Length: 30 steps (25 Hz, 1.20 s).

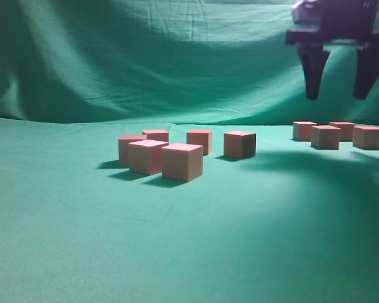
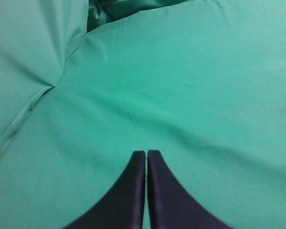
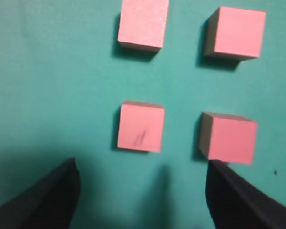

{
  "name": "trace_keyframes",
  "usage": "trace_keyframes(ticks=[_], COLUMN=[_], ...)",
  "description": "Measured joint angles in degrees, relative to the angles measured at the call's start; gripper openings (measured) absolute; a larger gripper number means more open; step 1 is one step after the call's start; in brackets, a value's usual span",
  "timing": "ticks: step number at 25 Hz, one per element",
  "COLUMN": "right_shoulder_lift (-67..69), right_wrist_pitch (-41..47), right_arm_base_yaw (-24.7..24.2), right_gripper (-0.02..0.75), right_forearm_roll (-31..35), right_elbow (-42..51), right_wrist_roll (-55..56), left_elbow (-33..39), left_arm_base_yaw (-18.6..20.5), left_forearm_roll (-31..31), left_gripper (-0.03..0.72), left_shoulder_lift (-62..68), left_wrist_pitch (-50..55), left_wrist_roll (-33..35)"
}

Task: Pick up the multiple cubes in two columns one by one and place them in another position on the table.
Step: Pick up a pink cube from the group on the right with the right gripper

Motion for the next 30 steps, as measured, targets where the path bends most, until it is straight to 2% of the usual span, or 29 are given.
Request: trace_keyframes(ticks=[14,18,20,21,30], right_shoulder_lift=[7.12,7.93,8.18,8.26,3.89], right_wrist_pitch=[-9.82,-10.74,-10.8,-10.8,-8.01], right_arm_base_yaw=[0.0,0.0,0.0,0.0,0.0], right_gripper=[0.54,0.382,0.267,0.245,0.254], right_forearm_roll=[1.0,1.13,1.13,1.13,3.3], right_elbow=[0.0,0.0,0.0,0.0,0.0], right_wrist_roll=[-1.21,-1.2,-1.2,-1.1,-1.24], left_elbow=[0.0,0.0,0.0,0.0,0.0], left_arm_base_yaw=[0.0,0.0,0.0,0.0,0.0], left_forearm_roll=[0.0,0.0,0.0,0.0,0.0], left_gripper=[0.0,0.0,0.0,0.0,0.0], left_shoulder_lift=[0.0,0.0,0.0,0.0,0.0], left_wrist_pitch=[0.0,0.0,0.0,0.0,0.0], left_wrist_roll=[0.0,0.0,0.0,0.0,0.0])
